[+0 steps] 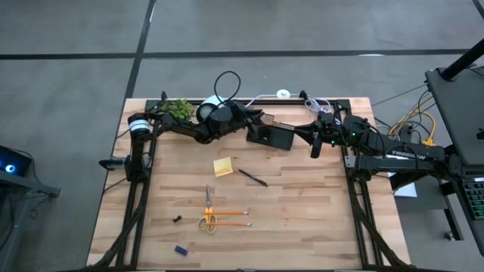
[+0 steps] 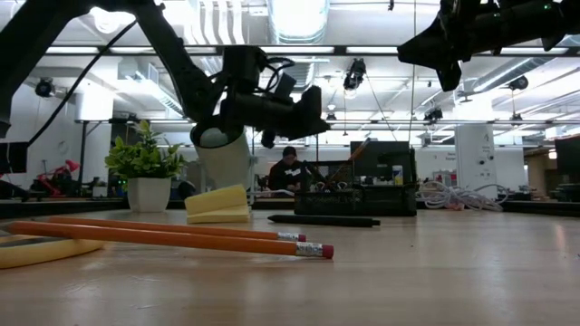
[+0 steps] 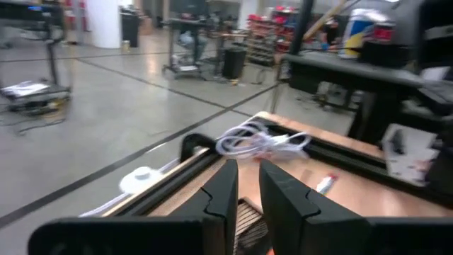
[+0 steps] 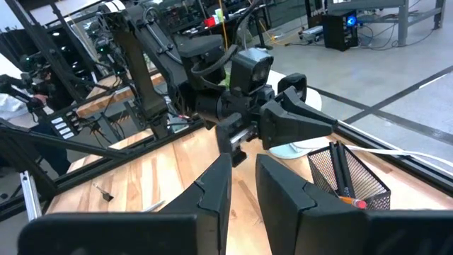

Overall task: Pick and place office supplies into organizer
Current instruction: Put the binder clip into the desk organizer

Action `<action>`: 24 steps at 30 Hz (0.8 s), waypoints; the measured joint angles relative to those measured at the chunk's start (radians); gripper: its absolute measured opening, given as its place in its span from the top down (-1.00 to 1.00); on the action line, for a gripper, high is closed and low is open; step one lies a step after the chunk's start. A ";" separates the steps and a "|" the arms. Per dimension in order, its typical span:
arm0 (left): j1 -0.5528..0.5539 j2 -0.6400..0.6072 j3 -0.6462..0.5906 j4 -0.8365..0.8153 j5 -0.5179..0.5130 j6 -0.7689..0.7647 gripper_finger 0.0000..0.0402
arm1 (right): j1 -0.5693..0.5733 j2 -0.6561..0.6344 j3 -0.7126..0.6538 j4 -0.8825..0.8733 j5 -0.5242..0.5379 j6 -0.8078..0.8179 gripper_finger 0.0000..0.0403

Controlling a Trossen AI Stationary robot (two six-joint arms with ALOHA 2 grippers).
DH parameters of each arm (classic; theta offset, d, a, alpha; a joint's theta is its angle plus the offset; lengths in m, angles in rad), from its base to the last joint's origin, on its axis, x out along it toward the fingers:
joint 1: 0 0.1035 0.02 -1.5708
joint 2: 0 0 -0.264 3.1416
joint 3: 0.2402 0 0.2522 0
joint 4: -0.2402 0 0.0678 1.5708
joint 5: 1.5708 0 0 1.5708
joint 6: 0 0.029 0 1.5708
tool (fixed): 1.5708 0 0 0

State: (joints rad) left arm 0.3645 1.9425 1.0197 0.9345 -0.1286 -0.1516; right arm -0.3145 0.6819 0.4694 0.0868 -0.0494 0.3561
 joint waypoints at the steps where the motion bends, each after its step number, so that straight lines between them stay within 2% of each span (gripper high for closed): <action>1: 0.000 -0.003 0.004 0.000 0.018 0.000 0.78 | 0.000 0.000 0.000 0.000 0.000 0.000 0.72; 13: -0.017 -0.094 0.034 -0.003 0.178 0.025 0.74 | 0.000 0.000 0.000 -0.001 0.001 -0.002 0.72; 20: -0.050 -0.155 0.033 -0.012 0.208 0.016 0.32 | 0.000 0.000 0.000 -0.001 0.006 -0.015 0.72; 24: -0.070 -0.199 0.032 -0.070 0.225 -0.102 0.15 | -0.001 0.000 0.000 -0.001 0.009 -0.019 0.72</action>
State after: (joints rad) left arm 0.2949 1.7439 1.0515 0.8642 0.0968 -0.2539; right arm -0.3151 0.6819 0.4694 0.0863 -0.0406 0.3369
